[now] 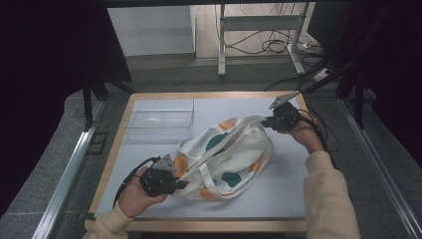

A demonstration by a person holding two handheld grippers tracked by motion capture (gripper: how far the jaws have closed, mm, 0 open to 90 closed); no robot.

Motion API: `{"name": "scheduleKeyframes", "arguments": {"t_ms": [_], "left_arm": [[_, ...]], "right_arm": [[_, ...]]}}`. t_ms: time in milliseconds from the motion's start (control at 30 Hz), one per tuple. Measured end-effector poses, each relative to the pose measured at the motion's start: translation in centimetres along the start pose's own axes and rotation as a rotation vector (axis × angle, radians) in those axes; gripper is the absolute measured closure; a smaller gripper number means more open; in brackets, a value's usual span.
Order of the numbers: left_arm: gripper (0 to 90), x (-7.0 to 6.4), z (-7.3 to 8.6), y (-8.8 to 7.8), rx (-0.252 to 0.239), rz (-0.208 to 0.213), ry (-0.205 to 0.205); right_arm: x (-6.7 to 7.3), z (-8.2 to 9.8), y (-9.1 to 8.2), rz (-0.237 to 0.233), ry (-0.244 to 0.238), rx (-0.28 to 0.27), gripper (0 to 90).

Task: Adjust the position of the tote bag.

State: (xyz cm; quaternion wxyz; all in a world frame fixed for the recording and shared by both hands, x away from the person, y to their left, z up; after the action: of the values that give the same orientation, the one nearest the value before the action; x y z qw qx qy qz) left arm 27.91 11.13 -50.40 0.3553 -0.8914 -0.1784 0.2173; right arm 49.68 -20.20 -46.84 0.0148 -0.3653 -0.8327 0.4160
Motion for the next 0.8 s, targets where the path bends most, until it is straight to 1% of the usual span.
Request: {"name": "scheduleKeyframes", "arguments": {"t_ms": [33,267,333,367,467,533,567,600,633,700,733,800], "left_arm": [[85.0,0.1,0.0,-0.1,-0.003,-0.005,0.005],[85.1,0.4,-0.2,-1.3,-0.015,-0.035,0.015],[85.1,0.6,-0.3,-1.8,-0.010,-0.054,0.033],[85.1,0.7,-0.4,-2.0,-0.012,-0.061,0.035],[85.2,1.2,-0.7,-2.8,-0.017,-0.085,0.048],[85.2,1.5,-0.9,-3.3,-0.026,-0.098,0.049],[85.3,1.7,-1.0,-3.6,-0.025,-0.108,0.054],[85.3,1.8,-1.2,-3.8,-0.030,-0.116,0.055],[85.3,2.0,-1.3,-4.1,-0.033,-0.125,0.061],[85.3,2.5,-1.7,-4.6,-0.037,-0.141,0.064],[85.3,2.5,-1.7,-4.6,-0.037,-0.141,0.064],[85.3,3.0,-1.8,-4.9,-0.042,-0.145,0.060]], "right_arm": [[0.0,0.0,0.0,0.000,0.000,0.000,79.1],[0.1,0.2,-1.9,-0.007,0.021,-0.035,79.2],[0.1,0.3,-2.9,0.003,0.017,-0.040,79.2],[0.1,0.3,-2.9,0.003,0.017,-0.040,79.2],[0.2,0.3,-4.1,0.015,0.008,-0.050,79.2],[0.2,0.3,-4.3,0.019,0.009,-0.053,79.2],[0.3,0.3,-4.9,0.023,0.016,-0.058,79.2],[0.3,0.3,-4.9,0.023,0.016,-0.058,79.2],[0.3,0.2,-5.1,0.025,0.008,-0.067,79.2],[0.4,0.1,-5.9,0.030,0.017,-0.086,79.2],[0.4,0.1,-5.9,0.030,0.017,-0.086,79.2],[0.4,0.1,-6.2,0.035,0.018,-0.093,79.2]]}}
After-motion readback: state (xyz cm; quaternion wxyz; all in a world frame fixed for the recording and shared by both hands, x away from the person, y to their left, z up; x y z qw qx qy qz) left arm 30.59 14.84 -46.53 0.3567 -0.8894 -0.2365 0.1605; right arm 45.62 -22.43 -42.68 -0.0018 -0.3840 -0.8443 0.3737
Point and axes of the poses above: each handheld gripper's, and its own axes: y roughly forward along the jaws, z roughly out of its underside, x roughly to its left, the point moved 7 cm from there along y, roughly forward along the jaws, and after that the axes turned 10 degrees about z, right-handed, at the moved point
